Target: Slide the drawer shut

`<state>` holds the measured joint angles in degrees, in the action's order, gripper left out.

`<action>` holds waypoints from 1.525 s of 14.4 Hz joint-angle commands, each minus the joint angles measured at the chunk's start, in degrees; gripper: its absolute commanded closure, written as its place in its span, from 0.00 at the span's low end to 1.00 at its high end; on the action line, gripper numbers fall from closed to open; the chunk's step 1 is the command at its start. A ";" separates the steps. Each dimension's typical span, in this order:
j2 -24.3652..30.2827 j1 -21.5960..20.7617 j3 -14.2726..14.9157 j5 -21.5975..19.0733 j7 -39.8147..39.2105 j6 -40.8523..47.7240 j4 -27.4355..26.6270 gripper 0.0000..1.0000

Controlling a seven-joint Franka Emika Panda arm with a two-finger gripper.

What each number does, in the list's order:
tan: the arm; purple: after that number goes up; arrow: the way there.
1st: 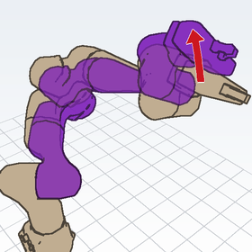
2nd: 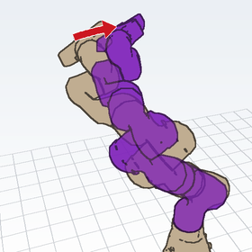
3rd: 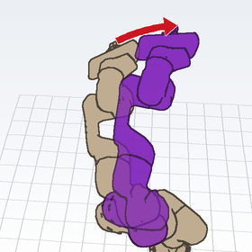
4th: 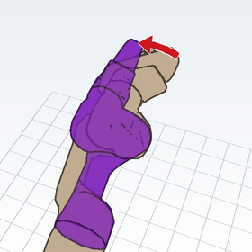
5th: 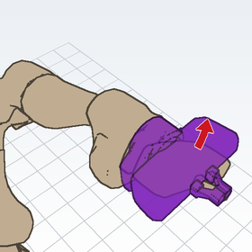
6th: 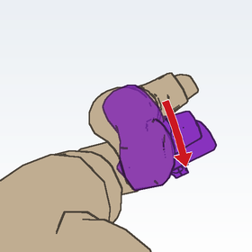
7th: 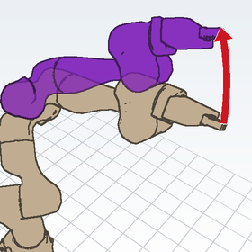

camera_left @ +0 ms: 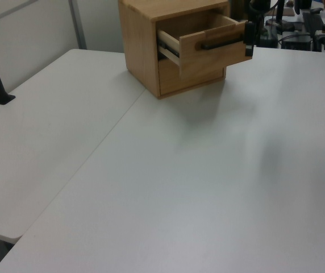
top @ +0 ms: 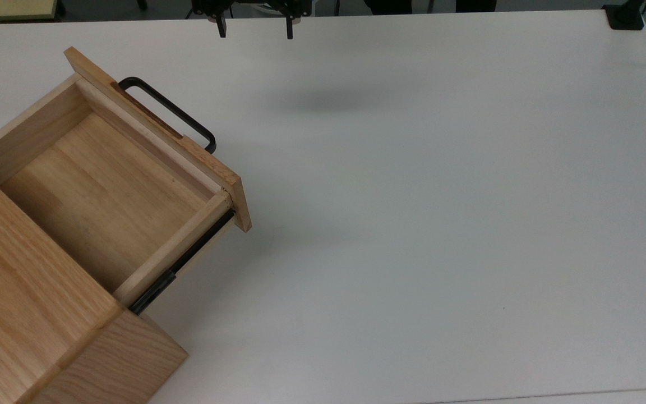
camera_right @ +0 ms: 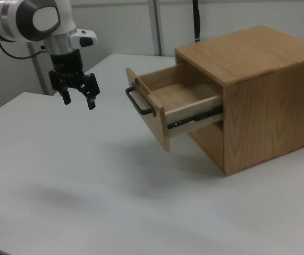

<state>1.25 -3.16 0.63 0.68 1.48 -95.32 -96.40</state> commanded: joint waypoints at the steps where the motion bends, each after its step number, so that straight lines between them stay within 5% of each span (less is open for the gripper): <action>1: -0.19 0.17 -0.19 0.99 -2.01 1.54 0.51 0.54; 3: -0.28 0.17 -0.11 0.99 -2.10 1.37 0.51 0.91; 4: -0.28 0.17 -0.11 0.90 -2.10 1.37 0.51 1.00; 10: -1.33 -0.18 -0.11 0.99 1.22 1.45 0.42 1.00; 18: -4.93 0.96 0.42 0.99 28.54 -3.90 0.43 1.00; 22: -7.48 2.81 0.42 1.07 36.12 -10.57 0.86 1.00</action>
<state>-4.34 -1.28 0.92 0.80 31.86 -101.89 -96.46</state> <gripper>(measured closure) 0.969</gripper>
